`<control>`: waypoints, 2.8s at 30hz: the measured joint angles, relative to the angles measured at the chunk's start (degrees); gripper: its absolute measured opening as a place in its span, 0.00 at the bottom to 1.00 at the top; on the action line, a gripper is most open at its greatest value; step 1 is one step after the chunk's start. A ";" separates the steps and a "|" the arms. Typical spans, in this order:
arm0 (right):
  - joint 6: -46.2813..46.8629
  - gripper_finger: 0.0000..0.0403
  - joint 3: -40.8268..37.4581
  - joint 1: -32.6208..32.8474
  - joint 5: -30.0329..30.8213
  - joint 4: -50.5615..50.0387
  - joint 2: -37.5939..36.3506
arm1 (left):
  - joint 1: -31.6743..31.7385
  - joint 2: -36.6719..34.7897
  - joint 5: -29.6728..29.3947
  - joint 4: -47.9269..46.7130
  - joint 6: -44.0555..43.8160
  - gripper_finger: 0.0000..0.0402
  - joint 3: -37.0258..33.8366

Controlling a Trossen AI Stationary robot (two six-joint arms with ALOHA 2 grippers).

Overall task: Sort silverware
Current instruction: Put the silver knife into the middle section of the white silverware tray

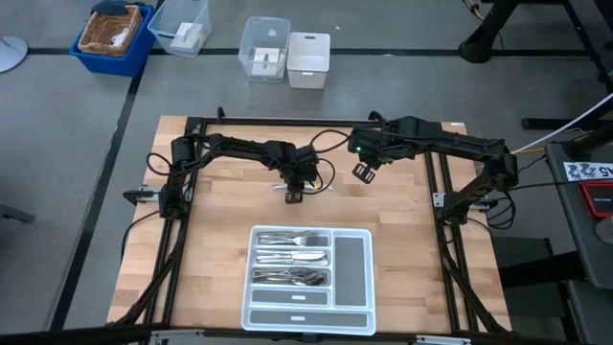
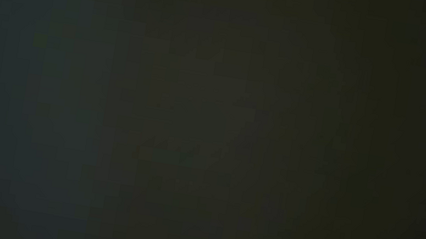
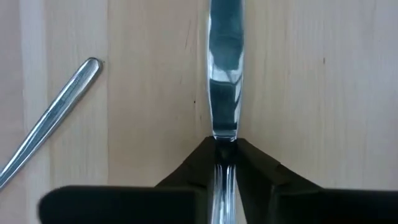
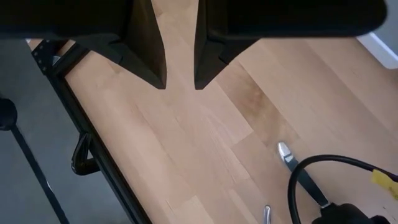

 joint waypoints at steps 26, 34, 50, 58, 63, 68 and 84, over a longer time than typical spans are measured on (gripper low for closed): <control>0.11 0.21 0.00 0.00 -0.04 0.20 0.00 | 0.00 -1.03 0.36 -5.08 -3.68 0.08 2.74; 0.11 0.21 0.00 0.00 -0.04 -0.22 0.00 | 0.20 -1.77 0.51 -6.04 -3.59 0.08 4.13; -0.28 0.21 0.00 0.00 -0.04 -1.29 0.00 | 0.11 -1.95 0.55 -10.64 -4.22 0.00 4.29; -0.31 0.21 0.00 0.00 -0.04 -1.08 0.00 | -0.38 -1.66 0.31 -10.83 0.06 0.12 4.35; -0.92 0.21 -0.59 0.00 -0.04 -1.16 0.02 | -2.14 -1.64 -0.89 -7.74 2.75 0.22 3.11; -4.54 0.21 -0.59 -0.37 -0.04 -0.64 0.02 | -3.37 -1.68 -5.54 -4.99 2.65 0.25 1.92; -3.04 0.21 -1.89 -0.37 7.19 1.97 -13.02 | -3.69 -1.77 -8.06 -5.57 0.98 0.25 2.06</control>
